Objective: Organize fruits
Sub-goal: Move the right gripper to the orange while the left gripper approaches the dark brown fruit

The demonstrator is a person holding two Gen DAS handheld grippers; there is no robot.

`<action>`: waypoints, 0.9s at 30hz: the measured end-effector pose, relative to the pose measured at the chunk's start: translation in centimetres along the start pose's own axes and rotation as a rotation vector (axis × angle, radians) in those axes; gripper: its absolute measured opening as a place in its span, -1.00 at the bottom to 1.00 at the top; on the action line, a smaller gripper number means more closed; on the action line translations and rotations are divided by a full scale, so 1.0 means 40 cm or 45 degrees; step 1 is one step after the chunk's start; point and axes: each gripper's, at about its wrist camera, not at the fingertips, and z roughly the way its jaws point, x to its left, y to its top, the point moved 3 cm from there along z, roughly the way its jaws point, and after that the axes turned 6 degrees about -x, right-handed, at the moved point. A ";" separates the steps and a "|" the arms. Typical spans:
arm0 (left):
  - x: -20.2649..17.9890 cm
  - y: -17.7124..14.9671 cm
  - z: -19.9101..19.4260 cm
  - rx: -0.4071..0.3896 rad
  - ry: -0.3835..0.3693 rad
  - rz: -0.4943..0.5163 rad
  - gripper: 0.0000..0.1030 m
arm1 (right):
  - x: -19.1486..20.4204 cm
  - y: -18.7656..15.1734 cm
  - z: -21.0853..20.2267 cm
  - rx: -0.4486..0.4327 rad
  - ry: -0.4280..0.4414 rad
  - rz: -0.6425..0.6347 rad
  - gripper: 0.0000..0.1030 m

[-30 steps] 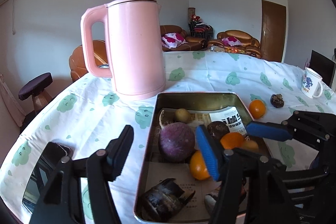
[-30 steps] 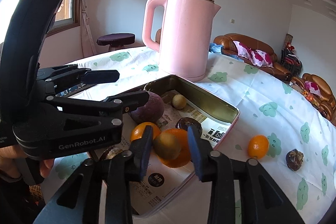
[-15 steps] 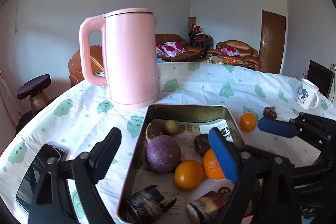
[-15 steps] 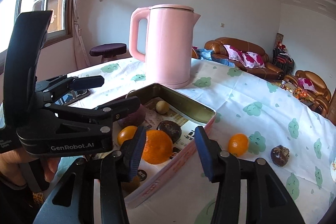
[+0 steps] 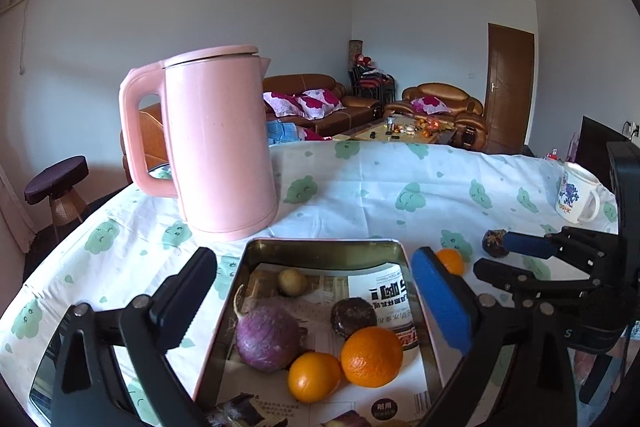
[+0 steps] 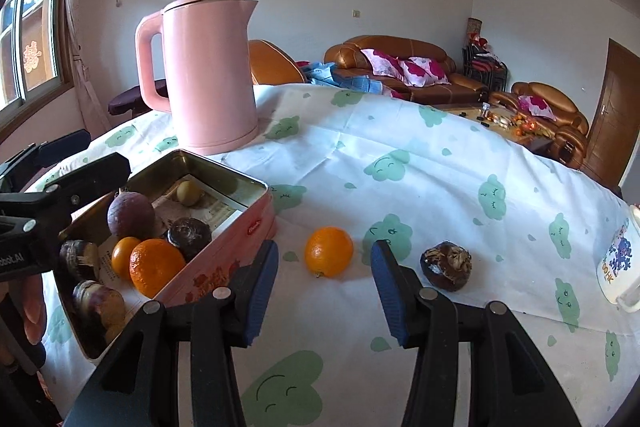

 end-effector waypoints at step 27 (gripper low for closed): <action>-0.201 0.081 0.079 0.073 -0.114 0.152 0.96 | -0.137 -0.016 0.071 0.127 -0.120 0.065 -0.25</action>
